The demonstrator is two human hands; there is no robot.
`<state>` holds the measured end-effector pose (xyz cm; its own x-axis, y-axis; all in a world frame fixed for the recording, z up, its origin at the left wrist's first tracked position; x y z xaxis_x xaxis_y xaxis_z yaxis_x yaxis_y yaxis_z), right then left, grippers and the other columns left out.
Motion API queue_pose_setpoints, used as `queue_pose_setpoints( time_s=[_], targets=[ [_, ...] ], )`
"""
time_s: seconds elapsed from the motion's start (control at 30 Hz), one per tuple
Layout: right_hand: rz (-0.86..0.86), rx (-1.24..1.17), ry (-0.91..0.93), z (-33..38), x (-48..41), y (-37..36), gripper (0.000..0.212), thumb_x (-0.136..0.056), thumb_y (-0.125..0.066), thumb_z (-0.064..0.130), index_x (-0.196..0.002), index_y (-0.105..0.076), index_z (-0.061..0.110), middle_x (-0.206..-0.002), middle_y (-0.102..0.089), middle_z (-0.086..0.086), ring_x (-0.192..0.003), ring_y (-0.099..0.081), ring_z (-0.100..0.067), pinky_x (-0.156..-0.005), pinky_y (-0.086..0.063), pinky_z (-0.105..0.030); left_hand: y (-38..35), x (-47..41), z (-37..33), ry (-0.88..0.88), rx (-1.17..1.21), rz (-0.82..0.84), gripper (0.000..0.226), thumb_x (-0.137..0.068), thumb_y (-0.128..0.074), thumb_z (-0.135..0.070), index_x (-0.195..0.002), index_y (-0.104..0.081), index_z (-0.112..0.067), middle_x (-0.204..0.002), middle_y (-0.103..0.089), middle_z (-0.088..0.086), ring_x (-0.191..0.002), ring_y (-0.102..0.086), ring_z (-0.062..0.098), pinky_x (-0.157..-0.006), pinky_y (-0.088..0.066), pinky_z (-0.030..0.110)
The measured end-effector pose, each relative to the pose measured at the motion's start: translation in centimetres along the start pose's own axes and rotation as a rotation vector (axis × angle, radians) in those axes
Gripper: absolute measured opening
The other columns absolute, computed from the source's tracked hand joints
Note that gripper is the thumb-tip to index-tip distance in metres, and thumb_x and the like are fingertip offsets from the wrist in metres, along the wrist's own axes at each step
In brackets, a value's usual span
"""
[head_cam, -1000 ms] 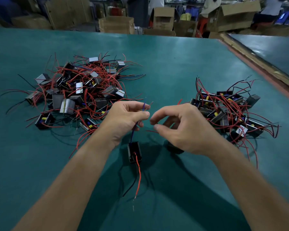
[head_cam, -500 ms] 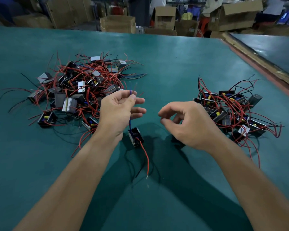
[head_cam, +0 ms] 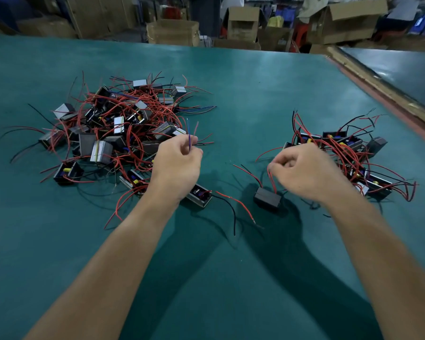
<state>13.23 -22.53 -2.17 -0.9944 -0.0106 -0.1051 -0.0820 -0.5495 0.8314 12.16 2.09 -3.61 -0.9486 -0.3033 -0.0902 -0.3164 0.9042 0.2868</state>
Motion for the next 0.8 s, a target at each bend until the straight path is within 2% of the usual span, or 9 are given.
queue_pose_setpoints(
  time_s=[0.07, 0.13, 0.23, 0.33, 0.47, 0.6, 0.67, 0.73, 0.8],
  targets=[
    [0.133, 0.063, 0.023, 0.4, 0.1, -1.7, 0.024, -0.086, -0.068, 0.038, -0.066, -0.066, 0.026, -0.065, -0.066, 0.012, -0.070, -0.064, -0.016, -0.069, -0.050, -0.028, 0.4, 0.2, -0.1, -0.079, -0.166, -0.028, 0.010, -0.087, -0.058, -0.013, -0.082, -0.065, -0.018, -0.073, -0.062, 0.009, -0.060, -0.044, 0.017, -0.063, -0.044, 0.031],
    [0.210, 0.081, 0.056, 0.9, 0.4, -2.8, 0.022, -0.088, -0.068, 0.040, -0.070, -0.068, 0.027, -0.060, -0.061, 0.013, -0.064, -0.059, -0.011, -0.065, -0.046, -0.027, 1.2, 0.4, -0.5, -0.142, -0.299, -0.090, 0.007, -0.083, -0.063, -0.016, -0.080, -0.068, -0.013, -0.071, -0.061, 0.012, -0.054, -0.039, 0.016, -0.057, -0.040, 0.029],
    [0.261, 0.058, 0.068, 1.1, 0.5, -3.2, 0.025, -0.090, -0.067, 0.033, -0.066, -0.066, 0.028, -0.049, -0.054, 0.016, -0.054, -0.051, -0.005, -0.058, -0.040, -0.025, 1.5, 0.3, -0.8, -0.134, -0.262, -0.089, 0.014, -0.084, -0.067, -0.018, -0.094, -0.074, -0.023, -0.056, -0.056, -0.005, -0.047, -0.041, 0.011, -0.055, -0.038, 0.023],
    [0.282, 0.042, 0.061, 1.0, 0.6, -3.4, 0.030, -0.090, -0.065, 0.024, -0.060, -0.063, 0.024, -0.042, -0.053, 0.015, -0.044, -0.047, -0.002, -0.055, -0.039, -0.025, 1.7, 0.4, -0.8, -0.086, -0.207, -0.096, 0.029, -0.082, -0.072, -0.021, -0.110, -0.065, -0.024, -0.069, -0.065, -0.010, -0.059, -0.056, 0.004, -0.061, -0.043, 0.023],
    [0.176, -0.022, 0.033, 0.9, 0.2, -2.6, 0.027, -0.086, -0.065, 0.019, -0.060, -0.060, 0.018, -0.038, -0.049, 0.015, -0.036, -0.041, -0.004, -0.051, -0.033, -0.025, 2.5, 1.2, -2.8, -0.188, -0.170, -0.170, 0.026, -0.074, -0.072, -0.011, -0.096, -0.062, -0.023, -0.075, -0.058, -0.009, -0.057, -0.049, 0.007, -0.059, -0.041, 0.020],
    [0.027, -0.015, 0.074, 1.4, 0.2, -0.9, 0.045, -0.092, -0.062, 0.033, -0.055, -0.049, 0.010, -0.044, -0.041, 0.004, -0.047, -0.038, -0.015, -0.052, -0.031, -0.029, -1.1, 3.0, -5.2, -0.293, 0.065, 0.366, 0.030, -0.067, -0.058, -0.003, -0.090, -0.071, -0.018, -0.071, -0.067, -0.005, -0.060, -0.055, 0.004, -0.058, -0.045, 0.017],
    [0.001, -0.003, 0.108, 1.8, 0.2, -0.6, 0.049, -0.094, -0.058, 0.037, -0.060, -0.049, 0.004, -0.048, -0.034, 0.001, -0.051, -0.034, -0.020, -0.053, -0.032, -0.033, -2.6, 4.4, -5.3, -0.350, -0.105, 0.601, 0.042, -0.066, -0.055, -0.003, -0.098, -0.072, -0.023, -0.083, -0.073, -0.007, -0.067, -0.063, 0.008, -0.063, -0.051, 0.019],
    [-0.013, -0.015, 0.130, 1.7, 0.1, -0.7, 0.043, -0.094, -0.057, 0.038, -0.072, -0.062, 0.002, -0.052, -0.039, -0.003, -0.054, -0.037, -0.022, -0.056, -0.038, -0.035, -3.7, 5.4, -4.4, -0.364, -0.309, 0.764, 0.046, -0.068, -0.056, -0.001, -0.102, -0.072, -0.028, -0.091, -0.073, -0.009, -0.083, -0.068, 0.023, -0.079, -0.057, 0.038],
    [-0.020, -0.062, 0.175, 2.0, 0.3, -0.7, 0.029, -0.093, -0.060, 0.034, -0.079, -0.070, 0.009, -0.055, -0.051, 0.000, -0.056, -0.044, -0.020, -0.060, -0.042, -0.034, -4.4, 5.5, -3.4, -0.362, -0.429, 0.810, 0.041, -0.072, -0.062, 0.003, -0.096, -0.075, -0.027, -0.087, -0.074, -0.009, -0.085, -0.070, 0.017, -0.081, -0.056, 0.033]
  ],
)
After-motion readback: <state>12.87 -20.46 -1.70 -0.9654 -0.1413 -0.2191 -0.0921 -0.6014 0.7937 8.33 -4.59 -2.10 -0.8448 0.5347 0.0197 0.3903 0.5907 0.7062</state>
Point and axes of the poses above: each hand's wrist, its own x-axis away from the middle knuckle, its own y-axis out of the back of the hand, z = x × y, the point moved 9 cm from there along -x, towards the middle knuckle
